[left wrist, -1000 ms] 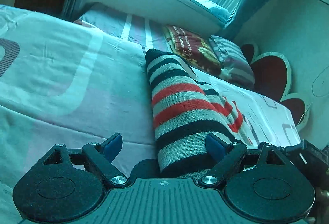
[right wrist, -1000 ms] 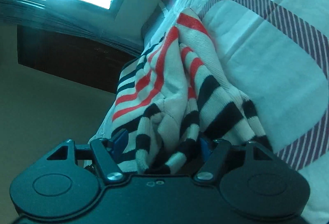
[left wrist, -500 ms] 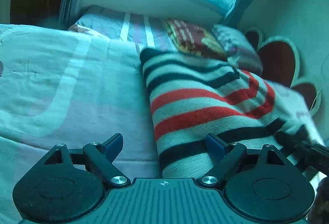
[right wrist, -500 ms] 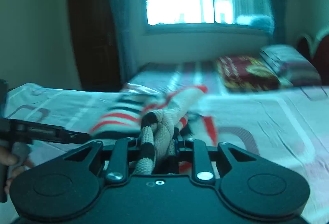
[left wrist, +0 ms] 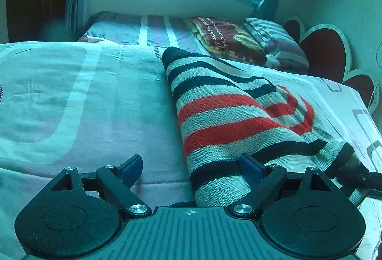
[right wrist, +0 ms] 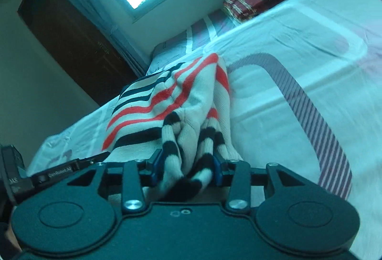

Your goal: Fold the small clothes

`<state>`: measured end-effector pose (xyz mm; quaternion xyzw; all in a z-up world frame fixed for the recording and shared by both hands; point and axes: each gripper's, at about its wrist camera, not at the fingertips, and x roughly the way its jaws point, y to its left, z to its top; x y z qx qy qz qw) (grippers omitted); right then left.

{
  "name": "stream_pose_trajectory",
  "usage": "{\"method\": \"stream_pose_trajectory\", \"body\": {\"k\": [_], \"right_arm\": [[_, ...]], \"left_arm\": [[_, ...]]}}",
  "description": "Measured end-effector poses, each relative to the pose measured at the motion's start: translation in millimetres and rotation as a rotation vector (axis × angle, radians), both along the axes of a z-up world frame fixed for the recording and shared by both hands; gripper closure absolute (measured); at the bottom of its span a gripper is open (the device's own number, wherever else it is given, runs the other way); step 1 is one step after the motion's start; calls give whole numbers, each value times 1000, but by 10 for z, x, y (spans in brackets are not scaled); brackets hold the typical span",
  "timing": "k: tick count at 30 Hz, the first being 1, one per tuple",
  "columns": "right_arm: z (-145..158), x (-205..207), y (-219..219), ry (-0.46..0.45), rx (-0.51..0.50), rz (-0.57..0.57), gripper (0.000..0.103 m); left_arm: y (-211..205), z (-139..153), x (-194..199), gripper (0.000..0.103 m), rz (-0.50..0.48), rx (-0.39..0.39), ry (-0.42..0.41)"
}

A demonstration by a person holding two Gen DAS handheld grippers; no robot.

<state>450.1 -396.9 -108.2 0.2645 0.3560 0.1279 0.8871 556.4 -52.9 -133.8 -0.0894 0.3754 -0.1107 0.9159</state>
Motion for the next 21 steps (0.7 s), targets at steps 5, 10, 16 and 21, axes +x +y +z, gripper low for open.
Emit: {"method": "stream_pose_trajectory", "body": {"k": [5, 10, 16, 21], "right_arm": [[-309, -59, -271, 84, 308, -64, 84], [-529, -180, -447, 26, 642, -74, 86], [-235, -370, -385, -43, 239, -139, 70], [393, -323, 111, -260, -206, -38, 83]], "left_arm": [[22, -10, 16, 10, -1, 0, 12], [-10, 203, -122, 15, -42, 40, -33], [121, 331, -347, 15, -15, 38, -64], [-52, 401, -474, 15, -60, 6, -80]]}}
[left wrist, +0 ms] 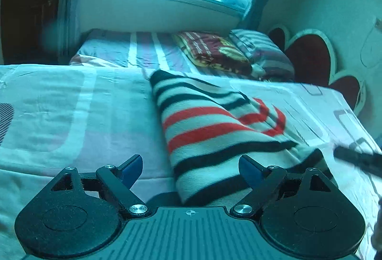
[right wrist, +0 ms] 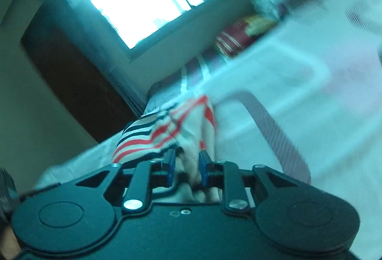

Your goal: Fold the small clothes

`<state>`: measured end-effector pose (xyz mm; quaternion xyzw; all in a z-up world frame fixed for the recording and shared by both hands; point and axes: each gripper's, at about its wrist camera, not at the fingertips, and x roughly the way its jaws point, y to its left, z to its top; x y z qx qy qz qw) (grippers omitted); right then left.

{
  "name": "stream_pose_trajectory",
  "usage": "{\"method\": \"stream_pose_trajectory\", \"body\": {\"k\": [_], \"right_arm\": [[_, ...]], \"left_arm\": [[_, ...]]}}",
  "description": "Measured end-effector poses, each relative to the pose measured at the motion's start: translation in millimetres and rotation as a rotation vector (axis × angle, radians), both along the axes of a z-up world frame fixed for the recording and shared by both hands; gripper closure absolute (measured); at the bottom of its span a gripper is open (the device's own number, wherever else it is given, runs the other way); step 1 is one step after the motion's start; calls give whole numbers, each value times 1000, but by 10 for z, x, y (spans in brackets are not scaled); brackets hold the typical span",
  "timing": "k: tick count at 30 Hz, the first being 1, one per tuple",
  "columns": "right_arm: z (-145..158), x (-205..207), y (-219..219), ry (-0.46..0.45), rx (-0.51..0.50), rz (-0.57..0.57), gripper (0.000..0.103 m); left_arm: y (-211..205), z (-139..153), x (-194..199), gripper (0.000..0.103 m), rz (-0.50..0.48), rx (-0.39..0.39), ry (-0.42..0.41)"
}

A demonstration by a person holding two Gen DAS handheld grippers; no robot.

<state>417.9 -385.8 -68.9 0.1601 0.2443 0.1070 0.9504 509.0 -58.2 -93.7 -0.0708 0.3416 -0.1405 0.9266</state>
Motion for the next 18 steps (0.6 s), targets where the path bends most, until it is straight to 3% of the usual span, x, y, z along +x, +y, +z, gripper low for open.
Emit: {"method": "stream_pose_trajectory", "body": {"k": [3, 4, 6, 8, 12, 15, 16, 18], "right_arm": [[61, 138, 324, -25, -218, 110, 95], [3, 186, 397, -1, -296, 127, 103], [-241, 302, 398, 100, -414, 103, 102], [-377, 303, 304, 109, -344, 87, 103], [-299, 319, 387, 133, -362, 91, 103], [-112, 251, 367, 65, -342, 90, 102], [-58, 250, 377, 46, -345, 93, 96], [-12, 364, 416, 30, -343, 98, 94]], "left_arm": [[-188, -61, -26, 15, -28, 52, -1], [-222, -90, -43, 15, -29, 81, -7], [-238, -164, -68, 14, -27, 117, 12], [-251, -224, -106, 12, -28, 147, 17], [-157, -209, -142, 12, -31, 100, 18], [-101, -43, -147, 12, -13, 102, -44], [-90, -14, -102, 12, -16, 100, -49], [-75, 6, 41, 12, -3, 88, -36]]}}
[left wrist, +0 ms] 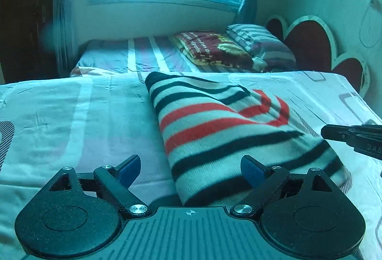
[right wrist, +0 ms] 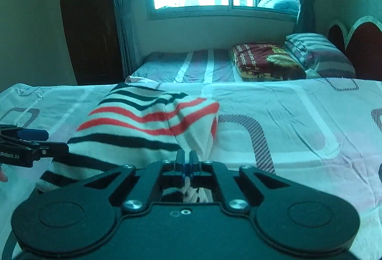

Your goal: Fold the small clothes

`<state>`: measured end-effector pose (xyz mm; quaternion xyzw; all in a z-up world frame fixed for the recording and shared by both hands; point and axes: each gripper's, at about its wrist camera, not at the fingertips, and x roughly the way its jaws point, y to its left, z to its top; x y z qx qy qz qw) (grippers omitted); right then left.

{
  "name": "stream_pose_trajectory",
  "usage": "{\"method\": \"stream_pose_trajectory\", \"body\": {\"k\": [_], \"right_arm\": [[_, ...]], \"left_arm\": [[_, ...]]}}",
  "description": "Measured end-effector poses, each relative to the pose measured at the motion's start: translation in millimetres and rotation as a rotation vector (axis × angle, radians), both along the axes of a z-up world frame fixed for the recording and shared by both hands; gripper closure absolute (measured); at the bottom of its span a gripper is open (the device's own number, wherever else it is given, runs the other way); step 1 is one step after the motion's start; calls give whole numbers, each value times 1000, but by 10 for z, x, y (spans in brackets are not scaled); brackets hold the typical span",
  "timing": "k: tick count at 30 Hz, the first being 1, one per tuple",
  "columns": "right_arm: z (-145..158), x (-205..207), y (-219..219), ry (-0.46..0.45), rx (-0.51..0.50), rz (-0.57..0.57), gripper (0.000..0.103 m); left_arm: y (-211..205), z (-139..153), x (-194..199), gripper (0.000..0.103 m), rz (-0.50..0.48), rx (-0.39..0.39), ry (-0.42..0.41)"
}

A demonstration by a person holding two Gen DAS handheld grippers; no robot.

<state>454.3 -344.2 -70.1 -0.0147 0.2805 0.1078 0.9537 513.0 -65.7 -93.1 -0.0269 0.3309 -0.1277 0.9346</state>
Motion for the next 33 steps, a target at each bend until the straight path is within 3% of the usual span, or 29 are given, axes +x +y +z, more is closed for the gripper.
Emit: {"method": "stream_pose_trajectory", "body": {"k": [5, 7, 10, 13, 15, 21, 24, 27, 30, 33], "right_arm": [[2, 408, 79, 0, -14, 14, 91], [-68, 568, 121, 9, -43, 28, 91], [-375, 743, 189, 63, -181, 50, 94], [-440, 740, 37, 46, -100, 11, 94], [-422, 737, 65, 49, -114, 14, 94], [-109, 379, 69, -9, -54, 72, 89], [-154, 197, 117, 2, -57, 120, 89], [-399, 152, 100, 34, -100, 119, 93], [-284, 124, 108, 41, -74, 91, 93], [-122, -81, 109, -23, -22, 108, 85]], "left_arm": [[7, 86, 451, 12, 1, -35, 8], [-74, 43, 599, 12, -25, 1, 24], [-162, -246, 700, 12, -61, 101, 95], [-4, -353, 667, 9, -26, 2, 107], [9, -361, 660, 8, -24, -4, 96], [102, -189, 348, 8, -56, -45, 55], [144, -206, 211, 8, -44, -77, 51], [205, -304, 151, 8, -29, -90, 69], [267, -190, 17, 8, -14, -101, 48], [229, -141, -130, 8, -29, -100, 41]]}}
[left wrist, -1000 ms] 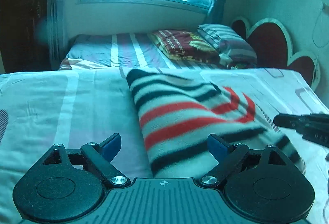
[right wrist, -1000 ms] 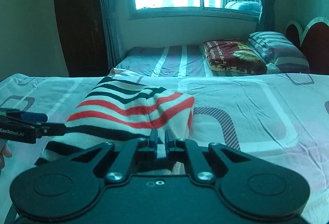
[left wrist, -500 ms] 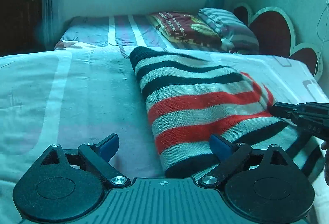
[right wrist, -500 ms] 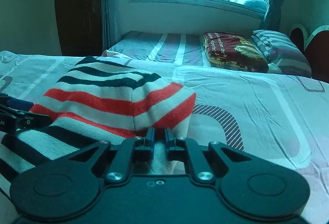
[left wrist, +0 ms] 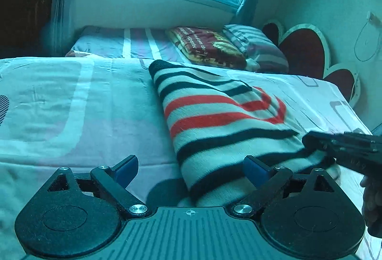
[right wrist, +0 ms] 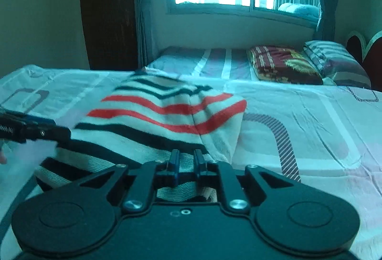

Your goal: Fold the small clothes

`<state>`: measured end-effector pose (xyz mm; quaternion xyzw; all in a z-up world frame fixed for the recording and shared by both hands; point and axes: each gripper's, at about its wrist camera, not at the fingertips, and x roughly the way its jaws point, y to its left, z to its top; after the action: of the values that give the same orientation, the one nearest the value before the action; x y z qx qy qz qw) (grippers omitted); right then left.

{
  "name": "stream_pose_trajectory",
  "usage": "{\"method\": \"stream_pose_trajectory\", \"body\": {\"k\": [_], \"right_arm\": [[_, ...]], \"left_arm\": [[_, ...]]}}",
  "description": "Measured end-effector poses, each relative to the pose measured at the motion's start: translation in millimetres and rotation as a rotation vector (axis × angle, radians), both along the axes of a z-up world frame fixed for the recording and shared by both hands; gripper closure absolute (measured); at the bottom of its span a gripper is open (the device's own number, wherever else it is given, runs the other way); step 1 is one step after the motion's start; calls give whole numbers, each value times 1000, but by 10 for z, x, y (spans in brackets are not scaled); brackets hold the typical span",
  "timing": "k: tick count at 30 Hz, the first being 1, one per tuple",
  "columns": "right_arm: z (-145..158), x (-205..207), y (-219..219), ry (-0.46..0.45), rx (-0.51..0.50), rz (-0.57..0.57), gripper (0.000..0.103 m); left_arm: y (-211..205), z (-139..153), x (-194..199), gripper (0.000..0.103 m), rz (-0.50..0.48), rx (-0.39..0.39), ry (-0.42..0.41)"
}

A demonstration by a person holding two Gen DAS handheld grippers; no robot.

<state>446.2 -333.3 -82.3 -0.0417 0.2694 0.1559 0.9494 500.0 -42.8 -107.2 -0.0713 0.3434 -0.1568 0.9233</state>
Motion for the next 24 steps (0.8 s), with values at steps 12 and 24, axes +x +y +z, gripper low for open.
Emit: {"method": "stream_pose_trajectory", "body": {"k": [12, 24], "right_arm": [[-302, -267, 62, 68, -58, 4, 87], [-2, 58, -819, 218, 420, -62, 28]], "left_arm": [[-190, -276, -237, 8, 5, 42, 61], [317, -91, 83, 8, -54, -267, 134]]}}
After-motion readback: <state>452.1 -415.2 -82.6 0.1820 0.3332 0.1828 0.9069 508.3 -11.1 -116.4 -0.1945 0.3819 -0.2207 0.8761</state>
